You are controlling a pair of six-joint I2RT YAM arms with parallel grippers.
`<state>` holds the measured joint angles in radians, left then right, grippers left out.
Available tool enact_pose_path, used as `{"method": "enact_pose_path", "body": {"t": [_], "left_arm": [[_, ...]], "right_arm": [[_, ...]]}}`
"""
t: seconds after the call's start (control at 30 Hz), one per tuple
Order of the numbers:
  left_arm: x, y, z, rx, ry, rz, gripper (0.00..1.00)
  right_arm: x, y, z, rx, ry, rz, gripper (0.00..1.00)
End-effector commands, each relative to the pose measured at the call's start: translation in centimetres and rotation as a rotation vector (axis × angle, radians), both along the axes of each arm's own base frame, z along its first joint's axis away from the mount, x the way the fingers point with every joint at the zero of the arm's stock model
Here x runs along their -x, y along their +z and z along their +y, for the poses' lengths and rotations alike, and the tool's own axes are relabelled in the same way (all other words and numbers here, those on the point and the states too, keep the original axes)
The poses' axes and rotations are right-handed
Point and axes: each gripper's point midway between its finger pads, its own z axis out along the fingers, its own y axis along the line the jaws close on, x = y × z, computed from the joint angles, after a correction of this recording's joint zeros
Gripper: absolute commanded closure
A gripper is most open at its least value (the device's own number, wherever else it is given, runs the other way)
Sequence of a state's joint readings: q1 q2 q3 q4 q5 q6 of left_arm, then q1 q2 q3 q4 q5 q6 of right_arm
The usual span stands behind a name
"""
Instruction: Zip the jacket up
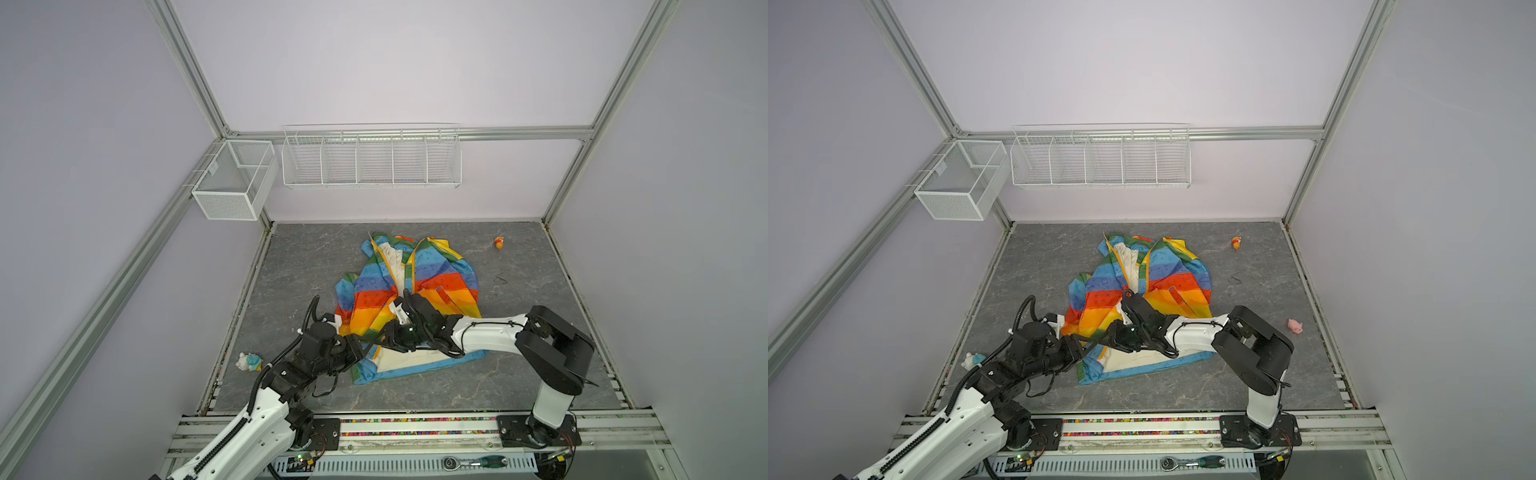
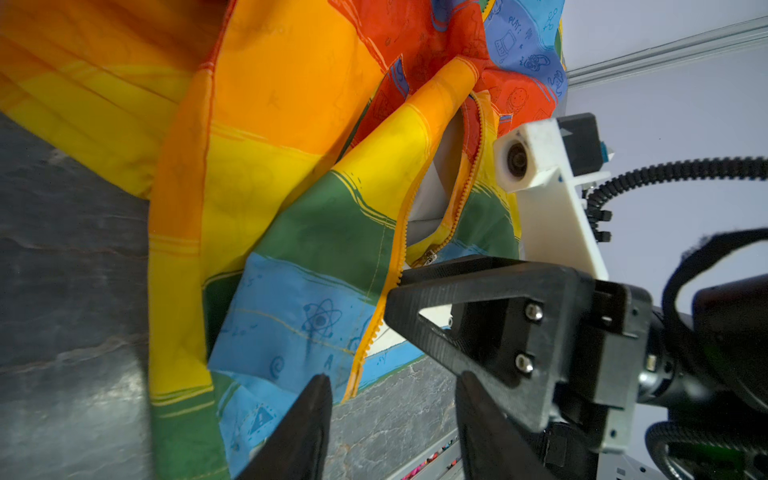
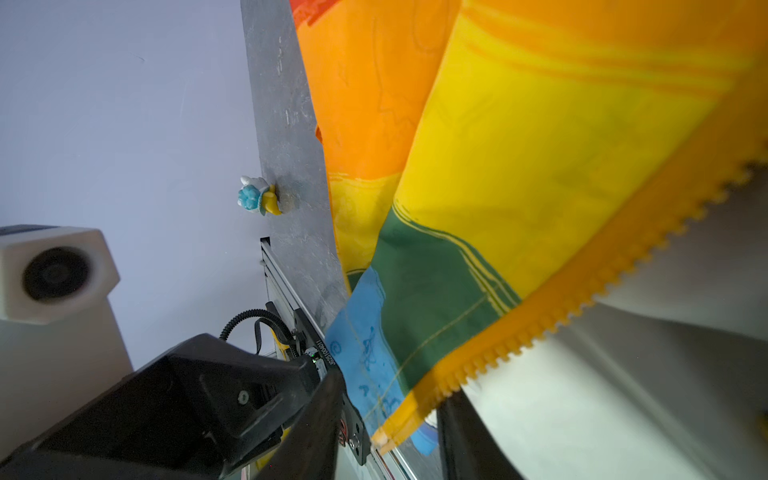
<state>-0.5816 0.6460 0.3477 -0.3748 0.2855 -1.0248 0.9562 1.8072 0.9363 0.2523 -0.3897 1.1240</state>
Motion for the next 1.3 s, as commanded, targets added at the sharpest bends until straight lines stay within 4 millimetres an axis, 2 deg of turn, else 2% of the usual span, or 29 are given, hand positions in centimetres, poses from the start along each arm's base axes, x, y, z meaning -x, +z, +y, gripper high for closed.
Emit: {"method": "enact_pose_path", "body": {"t": [0.0, 0.3, 0.77, 1.03, 1.13, 1.27], "left_arm": [[-0.1, -0.1, 0.0, 0.007, 0.007, 0.0, 0.5], [-0.1, 0.0, 0.0, 0.01, 0.009, -0.002, 0.5], [0.1, 0.2, 0.3, 0.009, 0.015, -0.01, 0.5], [0.3, 0.3, 0.5, 0.009, 0.017, -0.011, 0.5], [0.4, 0.2, 0.5, 0.008, 0.014, -0.008, 0.5], [0.6, 0.2, 0.3, 0.026, 0.009, 0.009, 0.5]], "right_arm": [[-0.2, 0.6, -0.2, -0.01, -0.007, -0.016, 0.6], [0.2, -0.8, 0.4, -0.022, 0.004, 0.033, 0.62], [1.4, -1.8, 1.3, -0.034, 0.029, 0.065, 0.64], [1.3, -1.9, 2.1, -0.054, 0.031, 0.072, 0.64], [1.2, -1.8, 2.1, -0.055, 0.028, 0.068, 0.66], [0.8, -1.1, 1.8, -0.053, 0.016, 0.05, 0.77]]}}
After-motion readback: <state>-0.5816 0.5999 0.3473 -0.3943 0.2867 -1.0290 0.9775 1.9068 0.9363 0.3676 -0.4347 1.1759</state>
